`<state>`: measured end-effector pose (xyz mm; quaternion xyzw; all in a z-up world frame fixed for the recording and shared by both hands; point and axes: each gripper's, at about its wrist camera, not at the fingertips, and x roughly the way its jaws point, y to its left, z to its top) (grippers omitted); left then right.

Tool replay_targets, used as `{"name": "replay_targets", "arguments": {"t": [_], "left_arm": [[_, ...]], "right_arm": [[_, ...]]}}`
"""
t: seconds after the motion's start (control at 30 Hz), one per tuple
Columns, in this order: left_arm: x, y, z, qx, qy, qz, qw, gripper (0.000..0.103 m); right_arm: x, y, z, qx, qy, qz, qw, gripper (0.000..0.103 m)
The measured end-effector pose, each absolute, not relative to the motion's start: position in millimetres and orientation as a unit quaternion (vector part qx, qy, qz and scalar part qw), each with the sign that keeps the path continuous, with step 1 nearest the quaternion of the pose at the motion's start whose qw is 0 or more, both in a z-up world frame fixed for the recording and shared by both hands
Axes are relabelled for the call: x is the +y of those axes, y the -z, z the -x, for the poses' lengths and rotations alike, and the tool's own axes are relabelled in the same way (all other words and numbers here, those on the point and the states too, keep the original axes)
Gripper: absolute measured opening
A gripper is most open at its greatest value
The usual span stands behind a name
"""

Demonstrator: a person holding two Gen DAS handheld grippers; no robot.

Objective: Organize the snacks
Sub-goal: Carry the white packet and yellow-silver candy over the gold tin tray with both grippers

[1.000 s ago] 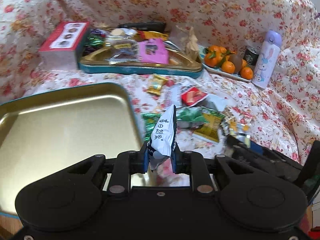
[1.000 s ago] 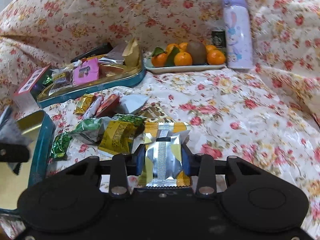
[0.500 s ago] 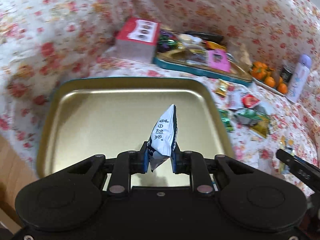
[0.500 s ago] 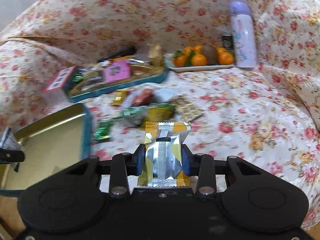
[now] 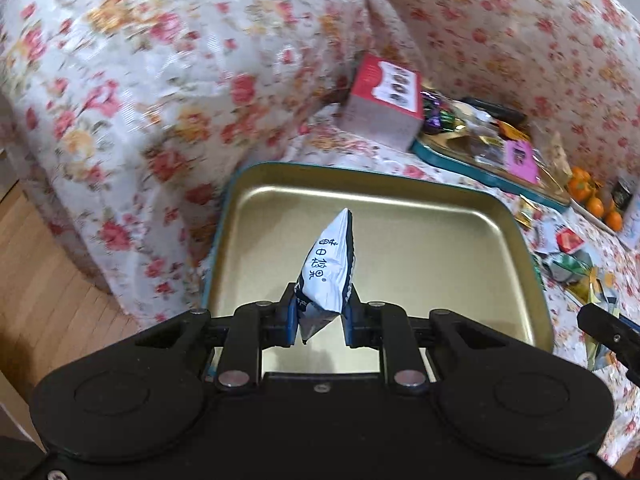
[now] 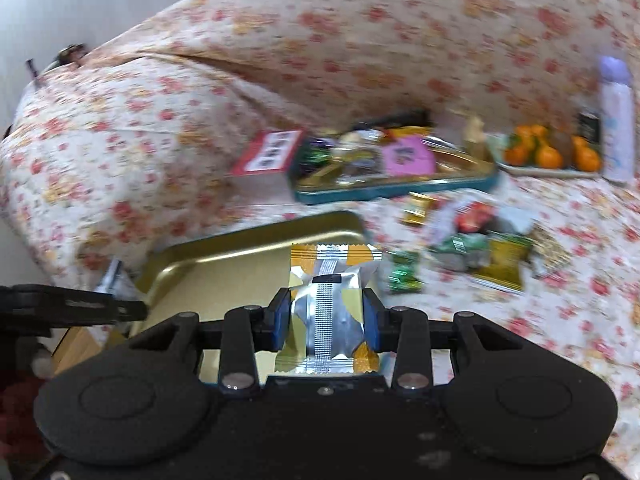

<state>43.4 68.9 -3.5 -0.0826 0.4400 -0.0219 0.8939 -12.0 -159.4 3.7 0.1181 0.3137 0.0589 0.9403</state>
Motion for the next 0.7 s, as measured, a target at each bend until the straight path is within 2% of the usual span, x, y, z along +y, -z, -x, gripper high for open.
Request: {"name": "replay_targets", "arguments": {"t": [0.37,0.7], "left_arm": [[85.0,15.9,-42.9,0.447,0.008,0.081,0.891,0.028],[80.7,26.9,-44.1,0.463,0.000,0.064,0.884,0.029]], "right_arm": [[-89.7,-11.8,-8.0,0.320,-0.113,-0.112,0.934,0.039],[-85.8,11.0,-16.2,0.348,-0.081,-0.103,0.928,0.039]]}}
